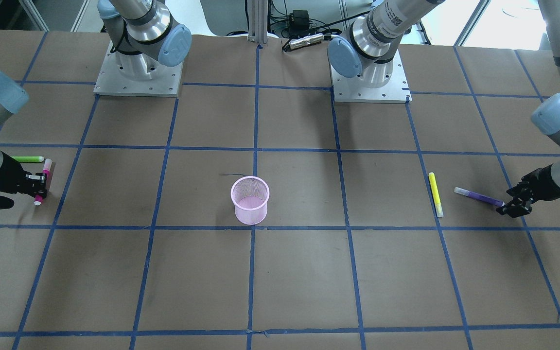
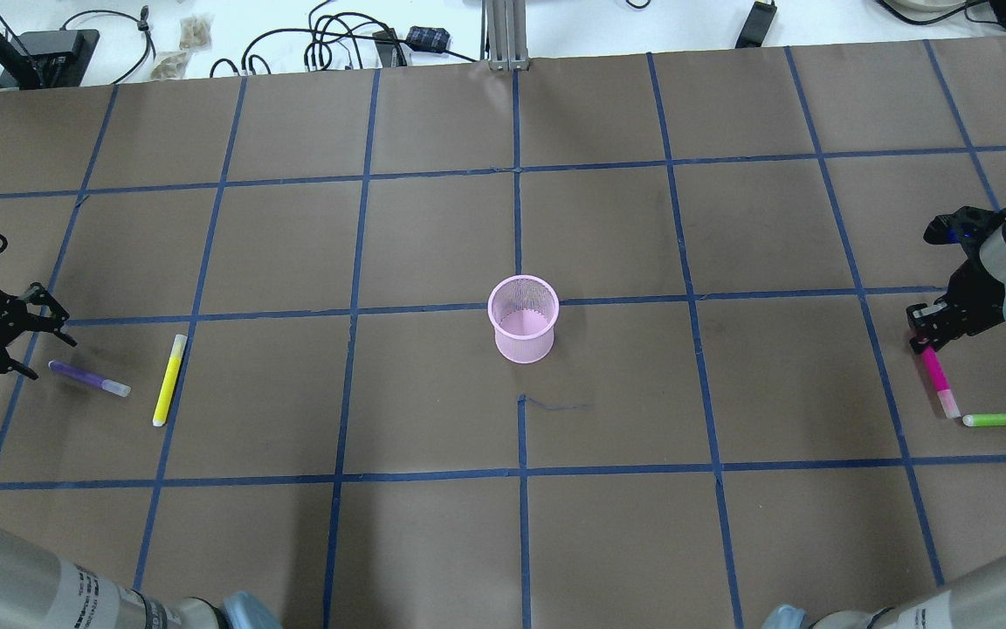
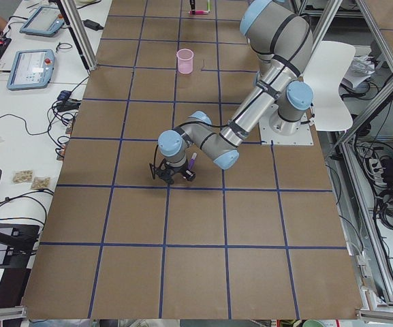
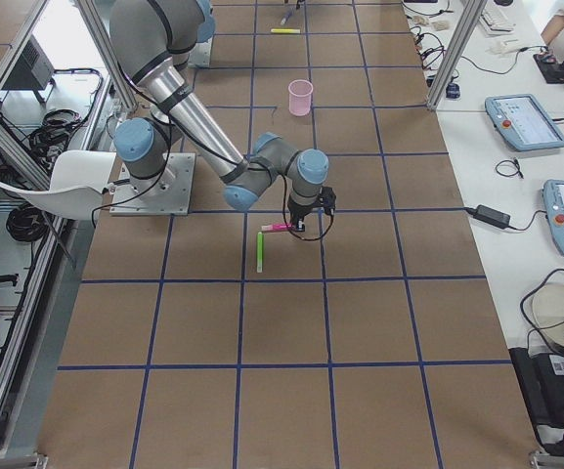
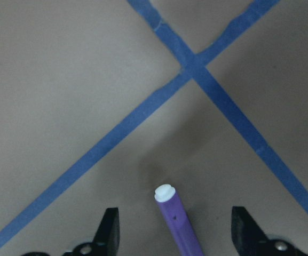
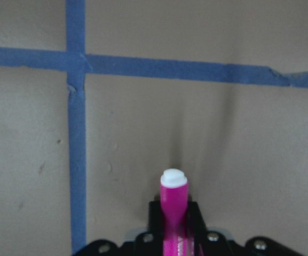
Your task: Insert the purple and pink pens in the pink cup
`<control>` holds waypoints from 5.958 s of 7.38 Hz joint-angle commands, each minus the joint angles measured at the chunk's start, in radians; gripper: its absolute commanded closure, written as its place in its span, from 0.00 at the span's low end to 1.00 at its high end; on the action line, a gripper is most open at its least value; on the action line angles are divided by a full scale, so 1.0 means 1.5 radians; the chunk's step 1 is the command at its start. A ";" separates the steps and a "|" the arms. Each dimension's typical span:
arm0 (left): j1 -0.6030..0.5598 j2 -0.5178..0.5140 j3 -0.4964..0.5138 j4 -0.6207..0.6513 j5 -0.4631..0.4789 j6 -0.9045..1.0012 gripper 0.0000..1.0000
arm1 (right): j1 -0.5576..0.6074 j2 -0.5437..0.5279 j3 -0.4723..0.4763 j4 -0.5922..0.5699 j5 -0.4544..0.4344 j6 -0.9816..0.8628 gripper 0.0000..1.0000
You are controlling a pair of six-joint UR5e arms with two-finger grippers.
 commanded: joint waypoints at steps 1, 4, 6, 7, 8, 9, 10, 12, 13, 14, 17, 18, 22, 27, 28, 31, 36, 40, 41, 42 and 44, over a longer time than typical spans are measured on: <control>-0.001 -0.002 0.001 -0.003 -0.002 -0.015 0.87 | 0.007 -0.012 -0.017 0.007 0.003 0.043 1.00; -0.003 -0.001 0.001 -0.010 -0.002 -0.014 1.00 | 0.133 -0.101 -0.027 -0.021 0.106 0.170 1.00; -0.007 0.008 0.001 -0.011 0.001 -0.010 1.00 | 0.288 -0.103 -0.023 -0.181 0.152 0.215 1.00; -0.007 0.007 0.001 -0.012 0.001 -0.005 1.00 | 0.365 -0.103 -0.023 -0.239 0.141 0.279 1.00; -0.009 0.012 0.001 -0.012 0.001 -0.002 1.00 | 0.429 -0.103 -0.023 -0.292 0.140 0.372 1.00; -0.013 0.018 0.003 -0.012 0.001 0.014 1.00 | 0.487 -0.103 -0.021 -0.370 0.095 0.411 1.00; -0.022 0.022 0.010 -0.016 0.002 0.044 1.00 | 0.548 -0.103 -0.016 -0.440 0.040 0.446 1.00; -0.025 0.018 0.010 -0.018 0.002 0.056 1.00 | 0.640 -0.103 0.007 -0.515 -0.051 0.575 1.00; -0.024 0.010 0.004 -0.016 0.001 0.054 0.54 | 0.670 -0.100 0.015 -0.539 -0.077 0.608 1.00; -0.023 0.007 0.002 -0.016 0.001 0.050 0.25 | 0.692 -0.096 0.021 -0.541 -0.109 0.662 1.00; -0.020 0.002 0.001 -0.016 0.003 0.049 0.19 | 0.699 -0.090 0.061 -0.571 -0.110 0.715 1.00; -0.020 0.002 0.000 -0.017 0.003 0.049 0.19 | 0.699 -0.070 0.071 -0.617 -0.111 0.716 1.00; -0.019 -0.002 -0.012 -0.017 0.007 0.048 0.37 | 0.699 -0.016 0.070 -0.696 -0.125 0.715 1.00; -0.019 -0.009 -0.006 -0.017 0.005 0.056 1.00 | 0.699 0.007 0.070 -0.700 -0.116 0.719 0.38; -0.022 -0.002 -0.007 -0.019 0.005 0.056 1.00 | 0.698 0.007 0.063 -0.698 -0.115 0.706 0.05; -0.089 0.033 0.038 -0.013 0.002 0.054 1.00 | 0.678 -0.029 -0.031 -0.488 -0.101 0.643 0.00; -0.350 0.093 0.120 0.063 0.013 -0.149 1.00 | 0.493 -0.095 -0.367 0.236 0.029 0.557 0.00; -0.586 0.102 0.116 0.139 0.107 -0.453 1.00 | 0.400 -0.186 -0.381 0.515 0.042 0.365 0.00; -0.618 0.106 0.110 0.168 0.111 -0.493 1.00 | 0.392 -0.194 -0.377 0.557 0.044 0.374 0.00; -0.643 0.101 0.107 0.175 0.144 -0.541 1.00 | 0.394 -0.199 -0.361 0.554 0.046 0.398 0.00; -0.722 0.087 0.103 0.161 0.188 -0.642 1.00 | 0.394 -0.199 -0.340 0.465 0.038 0.426 0.00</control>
